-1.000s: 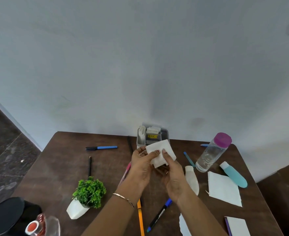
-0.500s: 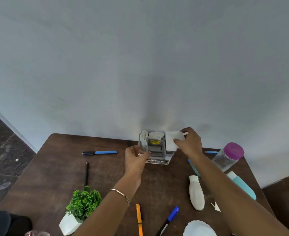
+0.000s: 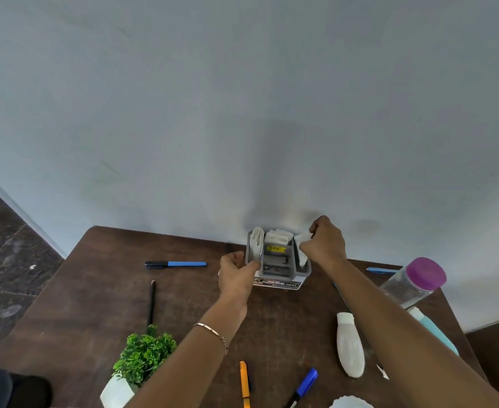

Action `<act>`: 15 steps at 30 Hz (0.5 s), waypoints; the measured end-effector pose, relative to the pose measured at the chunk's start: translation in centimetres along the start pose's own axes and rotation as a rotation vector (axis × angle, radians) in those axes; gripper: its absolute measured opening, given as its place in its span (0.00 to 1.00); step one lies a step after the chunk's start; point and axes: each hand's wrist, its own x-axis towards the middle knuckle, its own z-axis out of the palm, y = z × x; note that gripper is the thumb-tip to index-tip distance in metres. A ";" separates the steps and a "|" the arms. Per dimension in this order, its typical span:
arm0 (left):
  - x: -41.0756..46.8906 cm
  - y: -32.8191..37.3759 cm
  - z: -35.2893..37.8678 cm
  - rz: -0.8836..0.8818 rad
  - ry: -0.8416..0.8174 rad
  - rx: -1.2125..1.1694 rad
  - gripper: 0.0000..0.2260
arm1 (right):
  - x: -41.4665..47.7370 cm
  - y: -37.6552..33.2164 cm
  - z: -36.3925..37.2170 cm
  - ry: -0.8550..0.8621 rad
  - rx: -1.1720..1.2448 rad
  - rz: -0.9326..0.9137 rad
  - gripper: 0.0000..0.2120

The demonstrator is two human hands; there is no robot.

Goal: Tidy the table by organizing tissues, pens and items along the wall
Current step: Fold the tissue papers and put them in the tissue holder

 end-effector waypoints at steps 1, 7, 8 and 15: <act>0.1 0.0 0.0 -0.002 -0.002 -0.007 0.21 | 0.0 0.1 0.2 -0.008 0.015 0.015 0.18; 0.5 -0.5 0.1 -0.024 -0.015 -0.024 0.18 | 0.5 0.7 0.3 -0.033 0.156 0.173 0.23; 0.6 -0.5 0.2 -0.029 -0.016 -0.023 0.17 | 0.5 0.7 0.3 -0.027 0.153 0.168 0.24; 0.5 -0.3 0.3 -0.046 -0.019 -0.024 0.14 | 0.2 1.0 1.2 0.100 0.131 0.077 0.09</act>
